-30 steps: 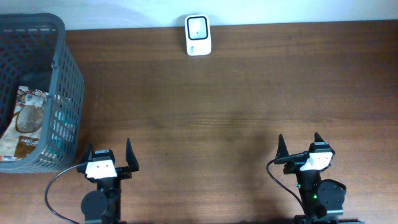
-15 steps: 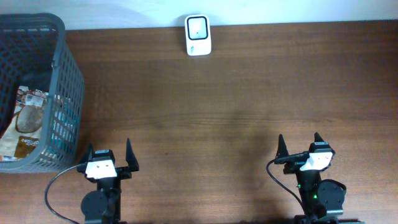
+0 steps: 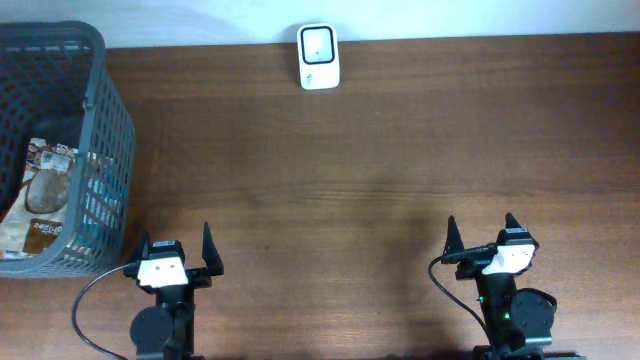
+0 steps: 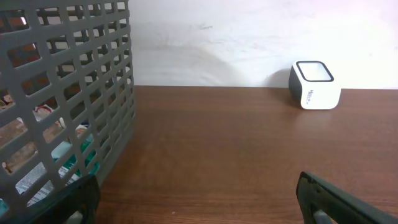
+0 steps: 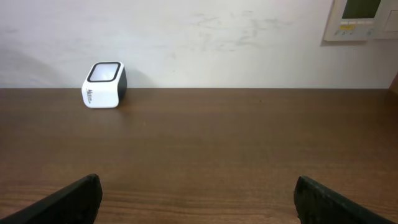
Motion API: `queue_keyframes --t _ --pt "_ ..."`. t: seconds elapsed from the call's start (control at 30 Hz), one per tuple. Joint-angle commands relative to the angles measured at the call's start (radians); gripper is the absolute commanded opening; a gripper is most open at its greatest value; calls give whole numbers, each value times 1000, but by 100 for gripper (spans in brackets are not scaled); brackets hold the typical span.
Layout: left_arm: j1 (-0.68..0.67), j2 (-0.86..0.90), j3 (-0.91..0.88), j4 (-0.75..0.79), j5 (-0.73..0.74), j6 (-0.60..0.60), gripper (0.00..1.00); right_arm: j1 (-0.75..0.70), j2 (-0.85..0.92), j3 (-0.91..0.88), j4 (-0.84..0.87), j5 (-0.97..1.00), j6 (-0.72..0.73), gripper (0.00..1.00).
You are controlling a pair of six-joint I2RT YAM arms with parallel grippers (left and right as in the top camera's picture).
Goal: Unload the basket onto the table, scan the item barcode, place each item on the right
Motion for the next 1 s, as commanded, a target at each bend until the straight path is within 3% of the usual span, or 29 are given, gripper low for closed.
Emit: queue_keyframes --t 0.0,0.2,0.27,0.3,0.37,0.4,0.53,0.6,0.67,0.73,0.8,0.83,0.97 --pt "-4 -7 -4 0 -7 15 99 5 -7 -9 -1 12 -6 98" --pt "-4 -7 -3 41 37 -19 99 5 -7 -9 -1 12 -6 98" --pt "-4 -7 -2 134 319 -198 99 5 -7 -9 -1 12 -6 98" --pt "-4 -7 -2 205 596 -344 99 5 -7 -9 -1 12 -6 98" --pt "-4 -7 -2 347 871 -497 99 5 -7 -9 -1 12 -6 98" --pt "-4 -7 -2 416 928 -518 99 5 -7 -9 -1 12 -6 98" --pt "-4 -7 10 742 974 -536 99 5 -7 -9 -1 12 -6 98" --pt "3 -6 70 770 883 -533 99 5 -7 -9 -1 12 -6 98" --pt "21 16 187 670 821 -426 99 5 -7 -9 -1 11 -6 98" --pt "36 66 320 539 819 -238 99 5 -7 -9 -1 11 -6 98" --pt "63 180 541 260 811 3 99 5 -7 -9 -1 12 -6 98" --pt "82 270 693 38 783 114 99 5 -7 -9 -1 12 -6 98" --pt "125 605 1158 -610 683 158 99 5 -7 -9 -1 12 -6 99"
